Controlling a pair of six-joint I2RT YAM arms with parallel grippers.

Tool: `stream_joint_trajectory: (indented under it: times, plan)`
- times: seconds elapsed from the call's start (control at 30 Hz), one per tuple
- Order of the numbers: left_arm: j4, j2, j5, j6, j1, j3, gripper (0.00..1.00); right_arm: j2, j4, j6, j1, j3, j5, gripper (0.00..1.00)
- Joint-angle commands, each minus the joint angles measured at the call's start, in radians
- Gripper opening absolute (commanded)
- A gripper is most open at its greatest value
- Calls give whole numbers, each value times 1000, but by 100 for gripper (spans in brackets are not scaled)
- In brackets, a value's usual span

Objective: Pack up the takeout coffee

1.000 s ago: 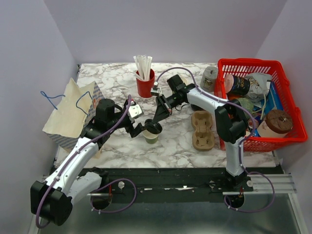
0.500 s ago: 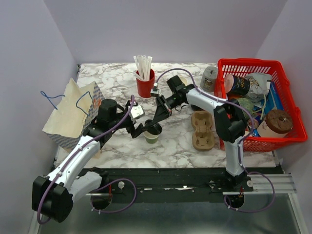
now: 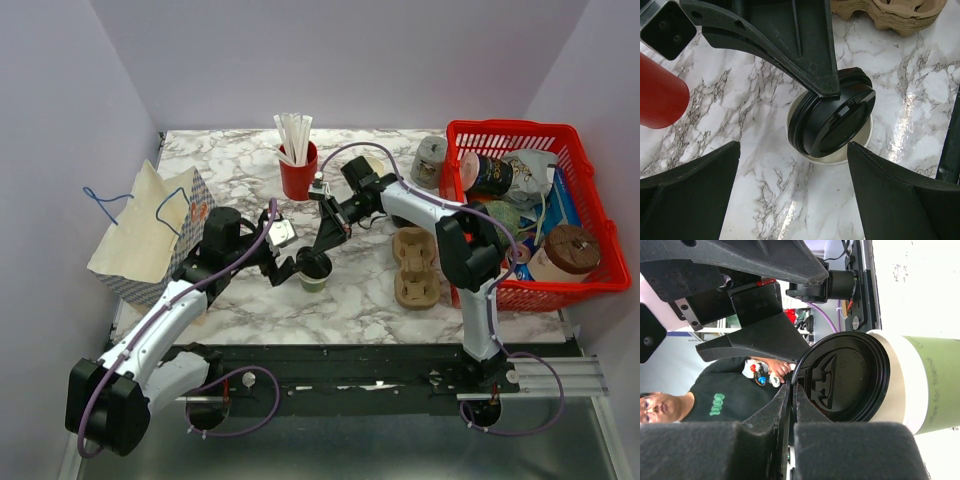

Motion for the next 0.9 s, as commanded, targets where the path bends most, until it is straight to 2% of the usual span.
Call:
stream_joint_trajectory:
  times: [0.0, 0.23, 0.6, 0.87]
  plan:
    - [93, 16, 39, -18, -9, -24, 95, 36, 8, 21, 5, 35, -21, 15]
    - [96, 31, 49, -13, -14, -16, 95, 41, 8, 25, 5, 52, 0, 23]
    - [139, 43, 47, -35, -18, -25, 95, 41, 8, 18, 3, 81, 27, 29]
    - [151, 63, 36, -41, -20, -14, 95, 49, 10, 4, -23, 164, 91, 43]
